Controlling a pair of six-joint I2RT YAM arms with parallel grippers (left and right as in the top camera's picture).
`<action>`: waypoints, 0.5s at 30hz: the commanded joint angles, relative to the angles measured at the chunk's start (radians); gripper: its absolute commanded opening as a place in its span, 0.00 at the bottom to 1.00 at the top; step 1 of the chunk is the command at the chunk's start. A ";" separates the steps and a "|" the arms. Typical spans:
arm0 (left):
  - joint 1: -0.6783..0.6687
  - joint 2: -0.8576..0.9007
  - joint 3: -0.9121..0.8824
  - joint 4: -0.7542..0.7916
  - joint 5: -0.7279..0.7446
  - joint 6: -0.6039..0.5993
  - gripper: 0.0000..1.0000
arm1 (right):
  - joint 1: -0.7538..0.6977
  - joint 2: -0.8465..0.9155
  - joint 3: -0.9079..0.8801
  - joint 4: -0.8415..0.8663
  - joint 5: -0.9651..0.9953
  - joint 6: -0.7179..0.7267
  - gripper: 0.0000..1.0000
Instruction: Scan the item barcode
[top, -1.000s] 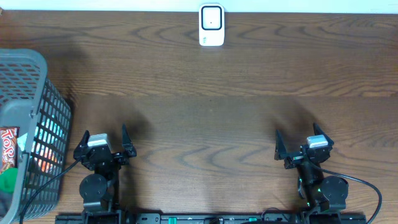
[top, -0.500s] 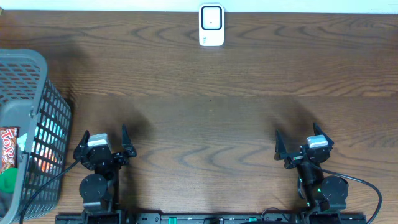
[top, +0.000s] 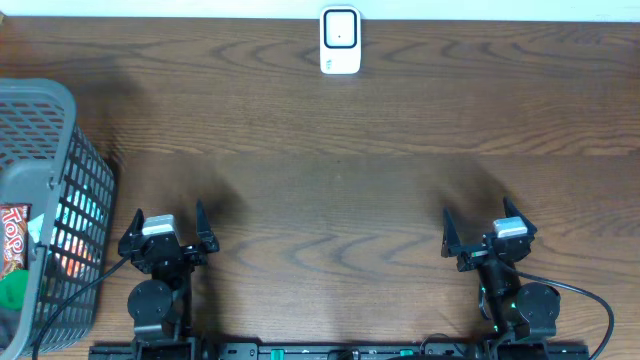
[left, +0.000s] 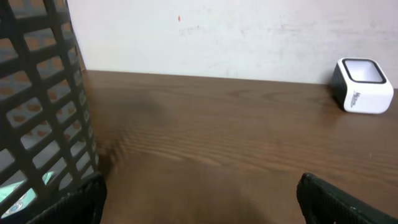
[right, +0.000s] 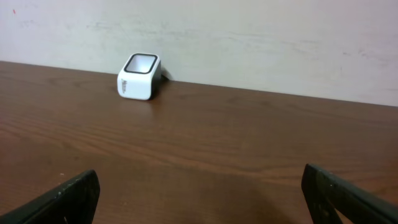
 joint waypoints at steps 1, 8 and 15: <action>0.004 -0.006 -0.029 0.032 -0.008 0.013 0.98 | 0.008 0.003 -0.001 -0.004 0.005 -0.009 0.99; 0.004 -0.006 -0.029 0.016 0.105 -0.013 0.98 | 0.008 0.003 -0.001 -0.004 0.005 -0.009 0.99; 0.004 -0.005 -0.029 -0.021 0.105 -0.014 0.98 | 0.008 0.003 -0.001 -0.004 0.005 -0.009 0.99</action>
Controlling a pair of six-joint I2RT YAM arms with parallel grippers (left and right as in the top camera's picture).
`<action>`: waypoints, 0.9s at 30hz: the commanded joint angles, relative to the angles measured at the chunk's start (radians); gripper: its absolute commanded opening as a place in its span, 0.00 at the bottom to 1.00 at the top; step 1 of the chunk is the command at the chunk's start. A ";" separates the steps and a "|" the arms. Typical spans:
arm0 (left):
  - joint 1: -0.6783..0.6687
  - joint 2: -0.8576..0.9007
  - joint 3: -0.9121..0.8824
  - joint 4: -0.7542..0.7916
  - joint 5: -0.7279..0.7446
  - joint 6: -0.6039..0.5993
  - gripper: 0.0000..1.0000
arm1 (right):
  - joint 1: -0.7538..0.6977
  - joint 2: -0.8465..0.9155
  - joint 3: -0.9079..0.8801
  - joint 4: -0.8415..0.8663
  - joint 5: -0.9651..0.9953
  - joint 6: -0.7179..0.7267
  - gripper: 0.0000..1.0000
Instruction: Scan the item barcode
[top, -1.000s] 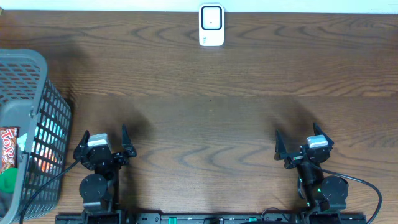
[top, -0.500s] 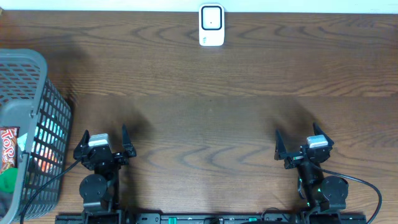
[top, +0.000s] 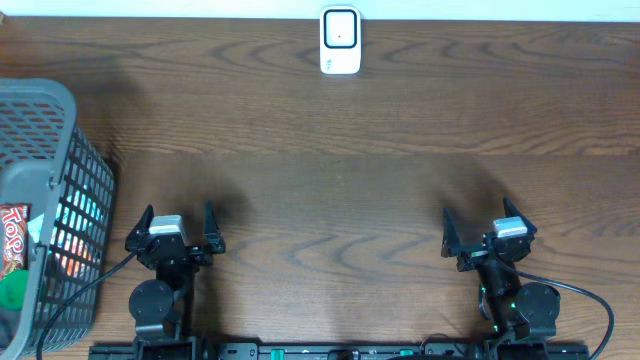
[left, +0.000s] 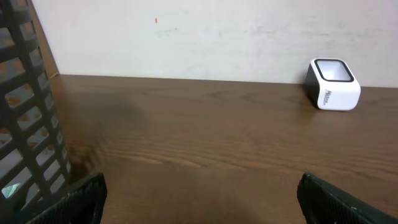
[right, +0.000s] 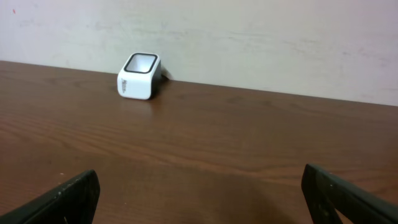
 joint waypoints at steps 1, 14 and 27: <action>0.003 -0.005 -0.013 -0.037 0.018 -0.009 0.98 | 0.008 0.002 -0.001 -0.005 0.005 -0.009 0.99; 0.003 0.060 0.049 -0.111 0.187 -0.086 0.98 | 0.008 0.002 -0.001 -0.005 0.005 -0.009 0.99; 0.002 0.434 0.700 -0.363 0.546 -0.095 0.98 | 0.008 0.002 -0.001 -0.005 0.005 -0.009 0.99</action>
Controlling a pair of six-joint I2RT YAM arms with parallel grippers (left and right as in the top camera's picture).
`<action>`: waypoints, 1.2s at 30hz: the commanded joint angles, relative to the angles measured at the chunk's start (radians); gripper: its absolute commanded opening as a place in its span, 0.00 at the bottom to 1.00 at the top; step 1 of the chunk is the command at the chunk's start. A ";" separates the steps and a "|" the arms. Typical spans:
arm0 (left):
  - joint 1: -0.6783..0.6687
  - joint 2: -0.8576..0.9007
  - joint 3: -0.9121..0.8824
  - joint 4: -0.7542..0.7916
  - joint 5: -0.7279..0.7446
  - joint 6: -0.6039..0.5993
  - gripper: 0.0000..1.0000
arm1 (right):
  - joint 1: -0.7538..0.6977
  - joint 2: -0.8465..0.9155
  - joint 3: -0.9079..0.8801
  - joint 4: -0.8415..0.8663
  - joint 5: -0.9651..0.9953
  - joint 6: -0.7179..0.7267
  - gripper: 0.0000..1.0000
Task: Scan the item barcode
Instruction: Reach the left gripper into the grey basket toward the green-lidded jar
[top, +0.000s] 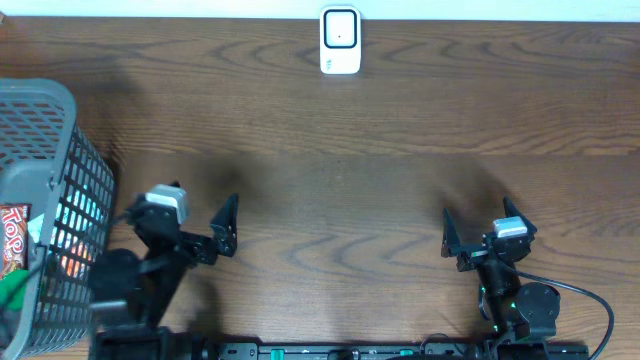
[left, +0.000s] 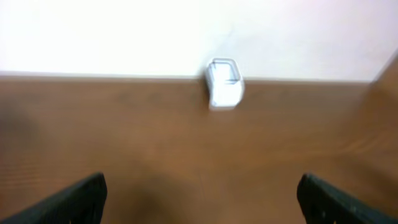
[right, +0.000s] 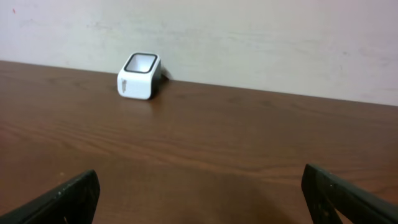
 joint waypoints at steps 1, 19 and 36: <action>0.002 0.084 0.233 -0.117 0.231 -0.013 0.98 | 0.008 0.001 -0.001 -0.004 0.006 -0.009 0.99; 0.120 0.520 1.005 -0.519 -0.027 -0.193 0.98 | 0.008 0.001 -0.001 -0.004 0.006 -0.009 0.99; 0.474 1.055 1.614 -1.213 -0.630 -0.233 0.98 | 0.008 0.001 -0.001 -0.004 0.006 -0.009 0.99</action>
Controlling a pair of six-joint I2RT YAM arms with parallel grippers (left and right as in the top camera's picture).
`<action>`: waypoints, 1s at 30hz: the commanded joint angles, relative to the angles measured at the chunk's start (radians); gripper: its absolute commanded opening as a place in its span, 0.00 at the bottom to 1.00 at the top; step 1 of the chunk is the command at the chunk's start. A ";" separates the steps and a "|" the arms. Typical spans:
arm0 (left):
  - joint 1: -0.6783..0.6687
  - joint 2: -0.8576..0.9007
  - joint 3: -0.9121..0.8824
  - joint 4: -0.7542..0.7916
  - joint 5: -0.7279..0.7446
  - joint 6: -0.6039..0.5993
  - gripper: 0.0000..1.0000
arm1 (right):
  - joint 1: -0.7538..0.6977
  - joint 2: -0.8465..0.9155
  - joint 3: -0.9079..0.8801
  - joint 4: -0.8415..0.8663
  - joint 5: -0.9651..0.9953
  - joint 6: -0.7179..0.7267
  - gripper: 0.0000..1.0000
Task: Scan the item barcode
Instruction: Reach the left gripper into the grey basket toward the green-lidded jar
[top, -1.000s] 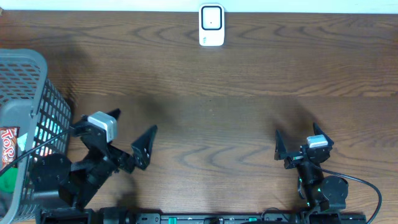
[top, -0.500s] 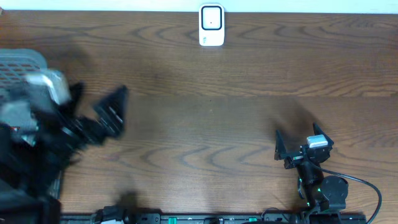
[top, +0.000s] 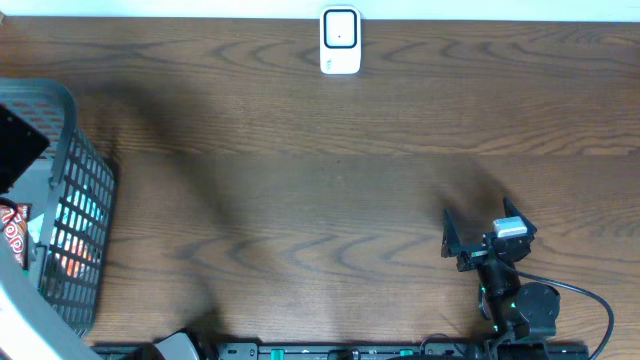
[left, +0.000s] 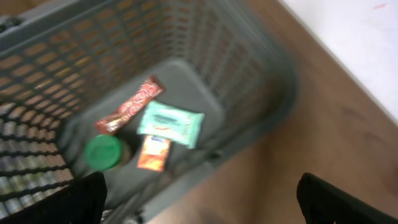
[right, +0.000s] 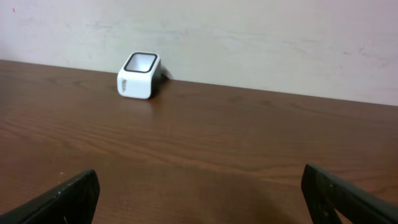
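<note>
The white barcode scanner stands at the table's far edge, also seen as the white scanner in the right wrist view. A grey mesh basket at the left holds a red candy bar, a mint-green packet, a green-lidded container and an orange packet. My left gripper hangs open high above the basket, looking down into it, holding nothing. My right gripper rests open and empty at the front right.
The brown wooden table stretches between basket and scanner. A pale wall backs the table behind the scanner. The raised left arm blurs across the overhead view's left edge, covering part of the basket.
My left arm has gone from low at the table's front left, facing the scanner, to high over the basket, looking down at its contents. The right arm has not moved.
Both grippers first rested open at the front edge, the left one beside the basket wall. The left then faced more to the right, then stood raised and turned toward the scanner. Now it hangs open over the basket. The right gripper stayed still throughout.
</note>
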 joint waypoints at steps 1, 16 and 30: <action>0.013 0.038 0.008 -0.028 -0.084 0.005 0.98 | 0.008 0.000 -0.001 -0.004 0.005 -0.009 0.99; 0.311 0.198 -0.064 -0.162 -0.124 -0.322 0.98 | 0.008 0.000 -0.001 -0.004 0.005 -0.009 0.99; 0.439 0.139 -0.555 0.114 -0.105 -0.355 0.98 | 0.008 0.000 -0.001 -0.004 0.005 -0.009 0.99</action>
